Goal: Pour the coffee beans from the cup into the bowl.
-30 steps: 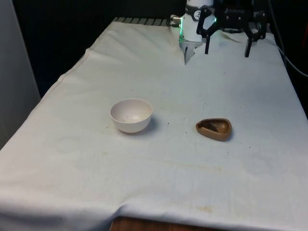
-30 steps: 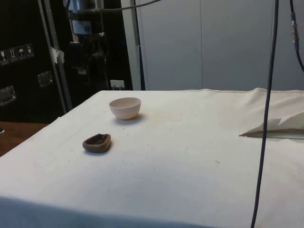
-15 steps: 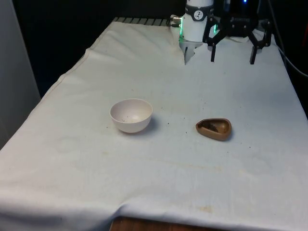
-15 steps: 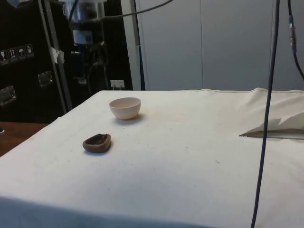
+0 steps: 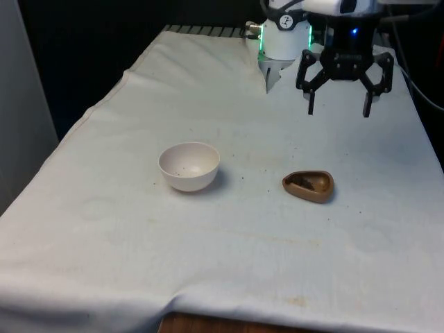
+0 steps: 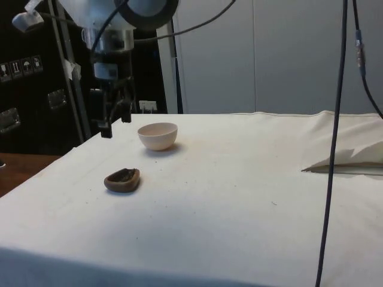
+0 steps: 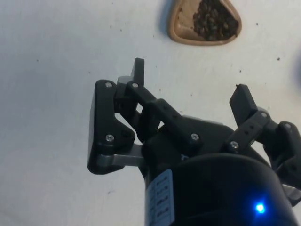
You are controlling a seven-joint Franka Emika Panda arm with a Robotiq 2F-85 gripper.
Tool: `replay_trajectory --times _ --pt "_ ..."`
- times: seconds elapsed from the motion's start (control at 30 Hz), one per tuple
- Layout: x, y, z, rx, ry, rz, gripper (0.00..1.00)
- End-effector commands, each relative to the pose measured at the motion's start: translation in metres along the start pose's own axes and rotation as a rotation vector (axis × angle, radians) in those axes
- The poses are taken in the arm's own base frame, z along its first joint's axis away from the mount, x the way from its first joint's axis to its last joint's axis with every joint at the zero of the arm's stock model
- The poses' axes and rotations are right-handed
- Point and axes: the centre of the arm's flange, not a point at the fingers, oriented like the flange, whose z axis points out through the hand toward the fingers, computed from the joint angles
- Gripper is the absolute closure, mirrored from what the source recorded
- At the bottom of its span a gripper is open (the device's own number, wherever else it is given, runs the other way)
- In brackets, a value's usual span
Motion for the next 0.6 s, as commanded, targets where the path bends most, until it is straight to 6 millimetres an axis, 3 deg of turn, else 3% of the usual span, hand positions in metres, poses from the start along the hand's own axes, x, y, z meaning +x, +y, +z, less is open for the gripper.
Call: replay_trajectory --times 0.0,0.57 --pt "0.000 -0.002 0.005 0.007 0.010 0.003 0.00" --pt "0.003 -0.006 0.024 0.016 0.033 -0.003 0.00"
